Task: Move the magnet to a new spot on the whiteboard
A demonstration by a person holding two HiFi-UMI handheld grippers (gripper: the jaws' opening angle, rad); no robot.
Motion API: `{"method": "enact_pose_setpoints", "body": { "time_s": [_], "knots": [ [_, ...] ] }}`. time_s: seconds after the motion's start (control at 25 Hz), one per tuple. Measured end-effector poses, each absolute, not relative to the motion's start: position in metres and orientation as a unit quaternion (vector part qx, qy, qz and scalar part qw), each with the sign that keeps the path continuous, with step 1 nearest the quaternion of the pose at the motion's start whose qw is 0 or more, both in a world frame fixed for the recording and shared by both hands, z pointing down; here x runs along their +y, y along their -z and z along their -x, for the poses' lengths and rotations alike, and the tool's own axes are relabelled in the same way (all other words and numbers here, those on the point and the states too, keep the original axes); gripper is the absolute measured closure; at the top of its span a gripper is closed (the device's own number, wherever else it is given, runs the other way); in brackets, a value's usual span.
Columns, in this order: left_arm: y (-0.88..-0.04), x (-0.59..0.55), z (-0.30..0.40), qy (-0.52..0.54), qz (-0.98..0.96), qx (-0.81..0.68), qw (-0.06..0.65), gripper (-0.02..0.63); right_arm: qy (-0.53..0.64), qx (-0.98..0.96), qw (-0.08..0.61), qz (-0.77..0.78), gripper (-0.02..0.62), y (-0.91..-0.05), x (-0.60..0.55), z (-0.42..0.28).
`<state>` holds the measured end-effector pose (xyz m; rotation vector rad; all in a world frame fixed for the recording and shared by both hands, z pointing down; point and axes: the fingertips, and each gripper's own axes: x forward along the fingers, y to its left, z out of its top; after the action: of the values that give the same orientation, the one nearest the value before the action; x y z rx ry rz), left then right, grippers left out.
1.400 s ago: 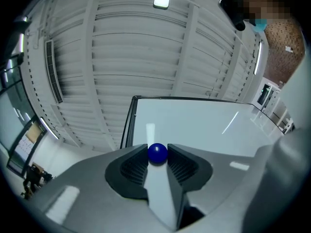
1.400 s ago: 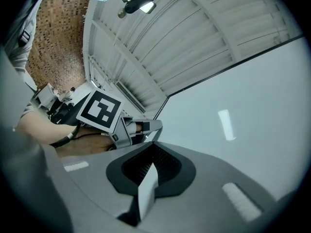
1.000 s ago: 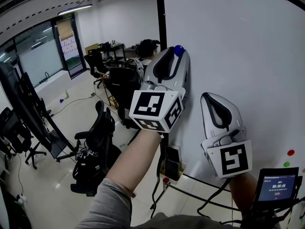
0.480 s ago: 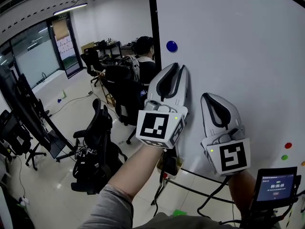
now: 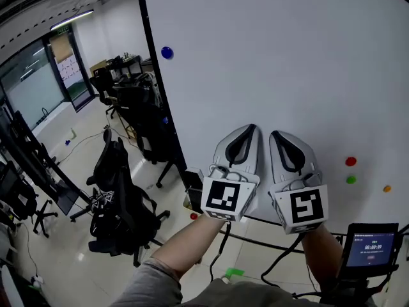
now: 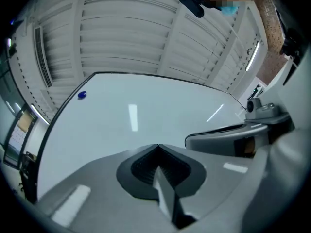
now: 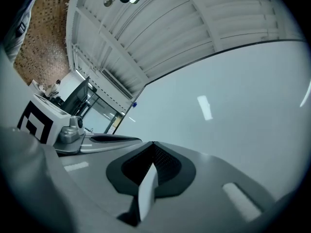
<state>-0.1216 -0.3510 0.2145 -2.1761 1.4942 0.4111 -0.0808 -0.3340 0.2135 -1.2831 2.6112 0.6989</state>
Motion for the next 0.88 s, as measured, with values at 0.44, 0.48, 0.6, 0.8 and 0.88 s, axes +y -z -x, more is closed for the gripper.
{"method": "enact_pose_setpoints", "body": {
  "time_s": [0.44,0.48,0.6,0.8,0.88],
  "knots": [
    [-0.246,-0.326,-0.022,-0.136,0.825,0.51,0.2,0.606,-0.213,0.853,0.045,0.474,0.591,-0.245,-0.311,-0.052],
    [-0.25,-0.325,-0.034,-0.133,0.828,0.508,0.198,0.606,-0.211,0.851,0.042,0.479,0.591,-0.247,-0.309,-0.062],
    [-0.266,-0.32,-0.066,-0.121,0.836,0.5,0.192,0.606,-0.207,0.843,0.033,0.495,0.591,-0.259,-0.304,-0.088],
    [-0.278,-0.314,-0.101,-0.104,0.845,0.492,0.182,0.606,-0.192,0.837,0.02,0.513,0.591,-0.27,-0.296,-0.118],
    [-0.28,-0.314,-0.108,-0.101,0.846,0.49,0.183,0.606,-0.189,0.834,0.019,0.518,0.591,-0.274,-0.297,-0.125]
  ]
}}
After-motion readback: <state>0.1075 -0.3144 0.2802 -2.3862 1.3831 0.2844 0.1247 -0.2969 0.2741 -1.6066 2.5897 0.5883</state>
